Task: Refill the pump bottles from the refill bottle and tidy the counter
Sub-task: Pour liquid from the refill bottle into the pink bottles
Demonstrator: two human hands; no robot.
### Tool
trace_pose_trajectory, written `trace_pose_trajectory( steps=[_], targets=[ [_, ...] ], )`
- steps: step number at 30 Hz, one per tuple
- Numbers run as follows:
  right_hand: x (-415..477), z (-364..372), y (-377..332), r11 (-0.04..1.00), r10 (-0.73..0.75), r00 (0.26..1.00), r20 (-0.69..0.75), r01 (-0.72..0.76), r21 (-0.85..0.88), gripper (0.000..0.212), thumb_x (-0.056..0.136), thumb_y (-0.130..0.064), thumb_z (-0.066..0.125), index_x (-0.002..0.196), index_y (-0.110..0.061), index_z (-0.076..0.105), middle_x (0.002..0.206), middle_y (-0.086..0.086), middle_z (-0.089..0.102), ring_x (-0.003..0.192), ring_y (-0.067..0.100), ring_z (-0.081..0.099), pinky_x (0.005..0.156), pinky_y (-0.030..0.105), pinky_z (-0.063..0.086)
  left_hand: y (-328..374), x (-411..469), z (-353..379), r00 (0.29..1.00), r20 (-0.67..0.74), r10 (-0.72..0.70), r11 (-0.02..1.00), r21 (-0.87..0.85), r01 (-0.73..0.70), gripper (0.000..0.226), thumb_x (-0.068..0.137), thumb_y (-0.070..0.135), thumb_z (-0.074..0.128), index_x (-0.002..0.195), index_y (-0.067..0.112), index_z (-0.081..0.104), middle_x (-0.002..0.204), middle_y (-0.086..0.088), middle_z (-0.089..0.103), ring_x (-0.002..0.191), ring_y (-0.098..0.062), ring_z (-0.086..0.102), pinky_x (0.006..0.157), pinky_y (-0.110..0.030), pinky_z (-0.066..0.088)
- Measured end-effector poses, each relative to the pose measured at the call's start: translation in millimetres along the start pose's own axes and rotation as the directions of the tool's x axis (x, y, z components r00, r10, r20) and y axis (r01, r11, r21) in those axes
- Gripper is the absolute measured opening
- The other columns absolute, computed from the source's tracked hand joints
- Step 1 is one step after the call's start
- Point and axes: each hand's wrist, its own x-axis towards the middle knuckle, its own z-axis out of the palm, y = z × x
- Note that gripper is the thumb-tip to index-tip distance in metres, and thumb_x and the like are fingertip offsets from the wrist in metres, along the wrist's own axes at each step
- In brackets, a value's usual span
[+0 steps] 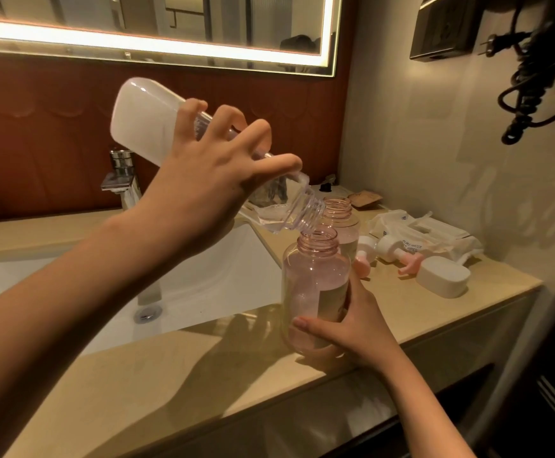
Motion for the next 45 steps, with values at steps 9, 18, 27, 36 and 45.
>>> trace_pose_trajectory(
  steps=[9,18,27,36,45],
  targets=[
    [0,-1,0,1.0,-0.002,1.0,0.005,0.002,-0.005,0.092,0.041,-0.071,0.07,0.121,-0.051,0.029,0.126,-0.027,0.043,0.119,-0.002,0.043,0.103,0.024,0.039,-1,4,-2,0.999,-0.025,0.046,0.999,-0.003,-0.046,0.06,0.069,0.007,0.041,0.125,0.025,0.054,0.114,-0.024,0.054,0.111,-0.049,0.045,0.101,-0.066,0.019],
    [0,0,3,1.0,-0.007,1.0,-0.001,0.007,-0.001,0.108,0.043,-0.071,0.073,0.136,-0.035,0.033,0.135,-0.014,0.047,0.125,0.007,0.044,0.106,0.039,0.04,2,9,-8,0.998,-0.013,0.068,0.997,0.037,-0.068,0.062,0.069,0.009,0.039,0.126,0.028,0.053,0.117,-0.019,0.054,0.118,-0.046,0.041,0.105,-0.066,0.008],
    [0,0,2,1.0,-0.025,1.0,0.001,0.025,0.018,0.105,0.045,-0.067,0.075,0.135,-0.032,0.035,0.131,-0.015,0.05,0.122,0.006,0.047,0.103,0.04,0.043,5,11,-11,0.995,-0.033,0.099,0.995,0.034,-0.098,0.054,0.074,0.011,0.037,0.121,0.024,0.059,0.112,-0.016,0.058,0.122,-0.047,0.04,0.106,-0.068,0.005],
    [0,-2,2,0.999,-0.04,0.999,0.012,0.04,0.037,0.088,0.046,-0.063,0.074,0.123,-0.046,0.035,0.122,-0.026,0.05,0.114,-0.007,0.048,0.098,0.024,0.044,8,16,-14,0.988,-0.053,0.142,0.99,0.026,-0.14,0.047,0.077,0.013,0.037,0.117,0.025,0.06,0.113,-0.012,0.06,0.125,-0.045,0.037,0.106,-0.065,-0.001],
    [0,-1,2,0.998,-0.039,0.999,0.013,0.038,0.048,0.097,0.044,-0.061,0.075,0.13,-0.036,0.037,0.122,-0.02,0.053,0.114,0.0,0.05,0.098,0.031,0.045,10,22,-17,0.976,-0.074,0.204,0.979,0.039,-0.202,0.044,0.079,0.014,0.04,0.116,0.024,0.061,0.109,-0.011,0.06,0.125,-0.044,0.038,0.106,-0.065,-0.003]
  ],
)
